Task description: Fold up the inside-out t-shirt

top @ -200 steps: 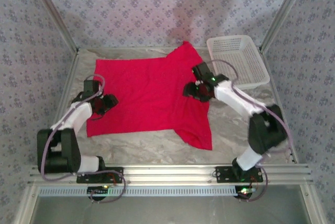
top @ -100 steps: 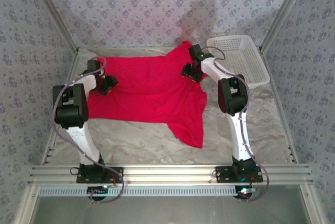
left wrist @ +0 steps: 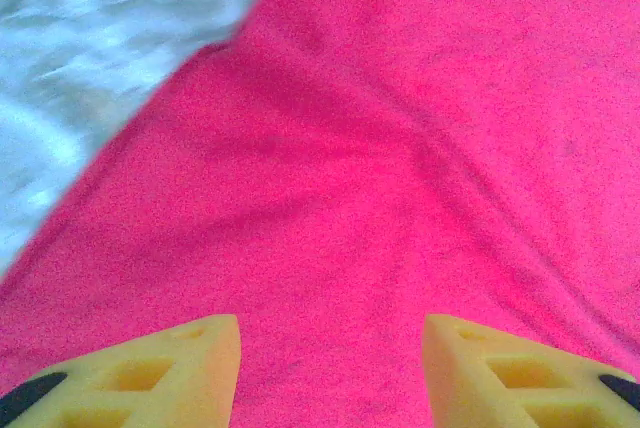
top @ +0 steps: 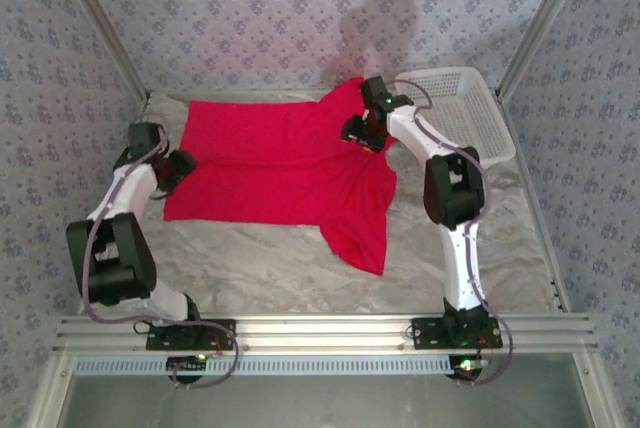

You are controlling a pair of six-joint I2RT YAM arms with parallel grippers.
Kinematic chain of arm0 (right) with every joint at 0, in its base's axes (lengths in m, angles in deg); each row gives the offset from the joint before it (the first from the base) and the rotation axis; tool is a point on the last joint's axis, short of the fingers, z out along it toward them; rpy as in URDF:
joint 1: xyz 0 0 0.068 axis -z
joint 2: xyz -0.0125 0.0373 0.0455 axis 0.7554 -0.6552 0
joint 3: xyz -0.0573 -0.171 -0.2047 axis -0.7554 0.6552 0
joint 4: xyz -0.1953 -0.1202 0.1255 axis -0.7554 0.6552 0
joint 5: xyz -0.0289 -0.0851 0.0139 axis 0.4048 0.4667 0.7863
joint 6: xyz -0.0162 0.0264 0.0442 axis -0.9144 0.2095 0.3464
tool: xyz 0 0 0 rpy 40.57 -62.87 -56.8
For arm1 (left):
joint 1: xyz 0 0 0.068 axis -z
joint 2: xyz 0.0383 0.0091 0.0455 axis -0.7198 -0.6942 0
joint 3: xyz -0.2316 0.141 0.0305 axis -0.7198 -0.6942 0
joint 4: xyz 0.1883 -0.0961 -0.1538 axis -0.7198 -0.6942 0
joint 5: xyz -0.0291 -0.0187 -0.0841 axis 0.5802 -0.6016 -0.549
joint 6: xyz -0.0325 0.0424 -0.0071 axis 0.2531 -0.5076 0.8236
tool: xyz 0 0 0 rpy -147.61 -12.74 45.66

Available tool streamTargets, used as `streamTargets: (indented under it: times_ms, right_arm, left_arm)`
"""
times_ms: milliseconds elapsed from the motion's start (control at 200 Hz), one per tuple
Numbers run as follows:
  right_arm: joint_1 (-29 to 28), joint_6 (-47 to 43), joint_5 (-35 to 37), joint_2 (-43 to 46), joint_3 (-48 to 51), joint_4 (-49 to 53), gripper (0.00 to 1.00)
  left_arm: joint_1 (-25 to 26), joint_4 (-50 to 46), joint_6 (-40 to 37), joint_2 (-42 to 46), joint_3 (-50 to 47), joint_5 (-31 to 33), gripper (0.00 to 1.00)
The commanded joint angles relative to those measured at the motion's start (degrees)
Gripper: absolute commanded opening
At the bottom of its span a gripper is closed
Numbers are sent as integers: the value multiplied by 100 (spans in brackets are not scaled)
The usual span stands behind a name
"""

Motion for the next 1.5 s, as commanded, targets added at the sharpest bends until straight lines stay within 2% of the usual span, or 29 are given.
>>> streamTargets:
  times_ms: [0, 95, 395, 545, 610, 740, 805, 954, 1164, 1494]
  right_arm:
    - [-82, -175, -186, 978, 862, -320, 62]
    - [-137, -169, -237, 1477, 1545, -504, 62]
    - [-512, -193, -465, 2215, 2443, -392, 62]
    - [-662, -154, -412, 2807, 3292, -339, 62]
    - [-738, -143, -271, 3110, 3758, -273, 62]
    - [-837, -11, -210, 3630, 4796, -173, 62]
    - [-947, 112, -159, 3900, 5208, -113, 62]
    - [-1388, 662, 64, 4596, 5958, 105, 62]
    - [-1731, 1374, 211, 5346, 6779, -96, 54]
    - [-1972, 1797, 116, 4737, 7107, -956, 51]
  left_arm:
    - [-388, -162, 107, -78, -719, -20, 50]
    - [-599, 137, 176, -149, -945, -6, 49]
    - [-800, 342, 177, -532, -907, 314, 51]
    - [-885, 350, 194, -634, -911, 408, 49]
    - [-923, 436, 229, -704, -896, 332, 39]
    - [-933, 525, 269, -866, -795, 55, 8]
    - [-933, 586, 324, -753, -843, -99, 0]
    - [-923, 601, 414, -126, -1012, -199, 0]
    - [-867, 615, 471, 264, -1126, -409, 0]
    - [-844, 680, 459, 382, -1170, -570, 0]
